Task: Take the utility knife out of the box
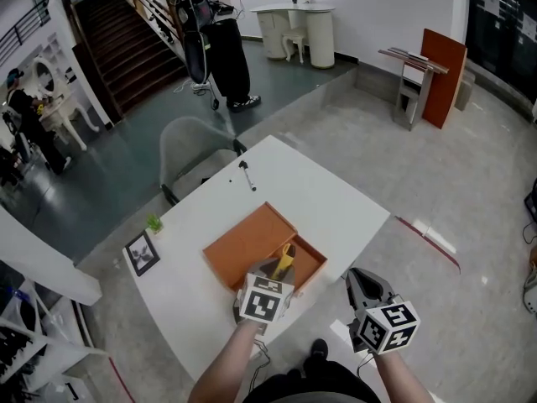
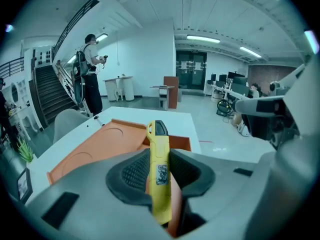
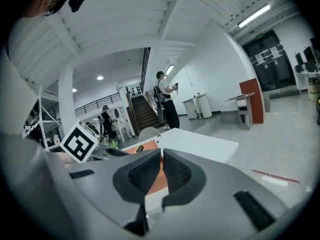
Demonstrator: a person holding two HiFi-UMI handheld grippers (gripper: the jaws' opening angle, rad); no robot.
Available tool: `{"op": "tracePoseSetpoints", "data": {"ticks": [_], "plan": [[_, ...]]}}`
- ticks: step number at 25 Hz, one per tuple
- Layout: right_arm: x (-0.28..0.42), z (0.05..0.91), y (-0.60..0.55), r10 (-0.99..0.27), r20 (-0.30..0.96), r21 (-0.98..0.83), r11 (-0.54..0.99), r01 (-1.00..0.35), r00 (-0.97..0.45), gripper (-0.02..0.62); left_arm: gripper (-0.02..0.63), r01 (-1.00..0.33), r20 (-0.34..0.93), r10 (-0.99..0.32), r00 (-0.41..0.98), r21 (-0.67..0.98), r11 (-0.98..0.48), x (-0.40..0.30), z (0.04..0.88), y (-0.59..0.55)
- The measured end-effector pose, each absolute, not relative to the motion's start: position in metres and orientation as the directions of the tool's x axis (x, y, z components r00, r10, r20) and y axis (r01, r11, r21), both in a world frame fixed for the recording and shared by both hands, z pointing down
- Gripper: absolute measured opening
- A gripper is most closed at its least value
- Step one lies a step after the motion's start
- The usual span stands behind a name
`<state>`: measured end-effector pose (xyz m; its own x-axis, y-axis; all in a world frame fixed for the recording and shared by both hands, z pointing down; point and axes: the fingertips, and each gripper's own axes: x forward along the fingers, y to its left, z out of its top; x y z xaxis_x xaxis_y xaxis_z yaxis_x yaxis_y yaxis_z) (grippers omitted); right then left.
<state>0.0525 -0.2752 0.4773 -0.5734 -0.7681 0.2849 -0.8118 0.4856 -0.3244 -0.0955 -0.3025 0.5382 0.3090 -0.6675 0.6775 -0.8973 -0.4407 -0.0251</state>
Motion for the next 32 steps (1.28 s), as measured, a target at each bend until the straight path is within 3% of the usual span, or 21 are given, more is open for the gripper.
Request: {"op": "tracePoseSetpoints", "data": {"ticks": [16,32], "plan": [[0.022,0.463,-0.276,-0.727,0.258,-0.305,0.563,-0.768,-0.636,0.003,0.117,-0.953,0.528,-0.805,0.272,0.031,-0.302,-0.134,0.468,-0.281],[-0.003,0.454,-0.273,-0.691,0.246,-0.293,0.616,-0.731,-0.680,0.003,0.117,-0.983,0.483,-0.856,0.182,0.091,-0.157,-0.180,0.453,-0.246]]}}
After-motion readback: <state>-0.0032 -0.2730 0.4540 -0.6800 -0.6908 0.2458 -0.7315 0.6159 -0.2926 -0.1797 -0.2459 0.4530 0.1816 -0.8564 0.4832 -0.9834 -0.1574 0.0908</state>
